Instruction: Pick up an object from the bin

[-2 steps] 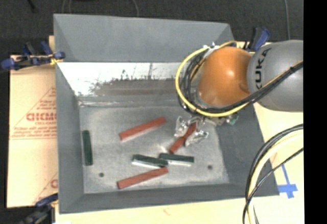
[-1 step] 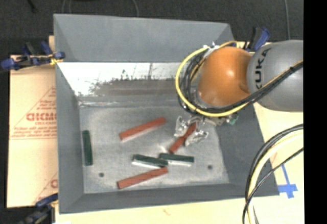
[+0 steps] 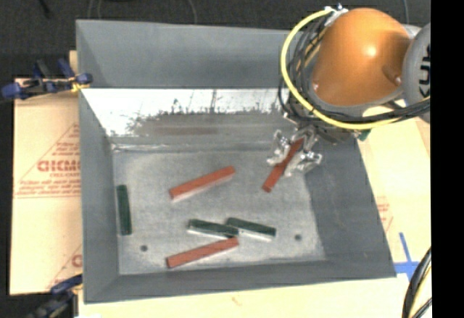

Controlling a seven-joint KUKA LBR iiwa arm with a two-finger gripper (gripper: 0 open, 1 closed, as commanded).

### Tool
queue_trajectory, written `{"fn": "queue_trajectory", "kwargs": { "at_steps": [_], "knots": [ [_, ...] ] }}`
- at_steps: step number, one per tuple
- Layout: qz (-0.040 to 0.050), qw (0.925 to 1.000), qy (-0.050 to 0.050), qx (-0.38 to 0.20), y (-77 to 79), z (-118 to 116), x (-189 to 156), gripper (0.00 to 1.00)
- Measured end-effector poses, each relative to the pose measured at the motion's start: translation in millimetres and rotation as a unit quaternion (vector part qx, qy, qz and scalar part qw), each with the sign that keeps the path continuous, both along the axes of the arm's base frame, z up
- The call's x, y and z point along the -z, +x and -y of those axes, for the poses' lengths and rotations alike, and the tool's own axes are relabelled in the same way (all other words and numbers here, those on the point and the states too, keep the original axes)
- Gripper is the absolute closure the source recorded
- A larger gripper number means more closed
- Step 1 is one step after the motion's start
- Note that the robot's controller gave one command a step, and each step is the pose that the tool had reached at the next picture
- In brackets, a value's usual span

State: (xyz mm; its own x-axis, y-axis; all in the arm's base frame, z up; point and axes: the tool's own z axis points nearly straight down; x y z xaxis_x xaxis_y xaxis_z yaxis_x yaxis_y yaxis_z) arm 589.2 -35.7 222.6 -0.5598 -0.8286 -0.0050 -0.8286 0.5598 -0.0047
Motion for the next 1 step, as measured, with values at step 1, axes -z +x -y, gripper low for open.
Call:
{"fn": "queue_trajectory", "kwargs": {
  "at_steps": [1],
  "knots": [
    [-0.001,1.0,0.0,0.0,-0.5,-0.3,0.8,1.0]
  ]
}}
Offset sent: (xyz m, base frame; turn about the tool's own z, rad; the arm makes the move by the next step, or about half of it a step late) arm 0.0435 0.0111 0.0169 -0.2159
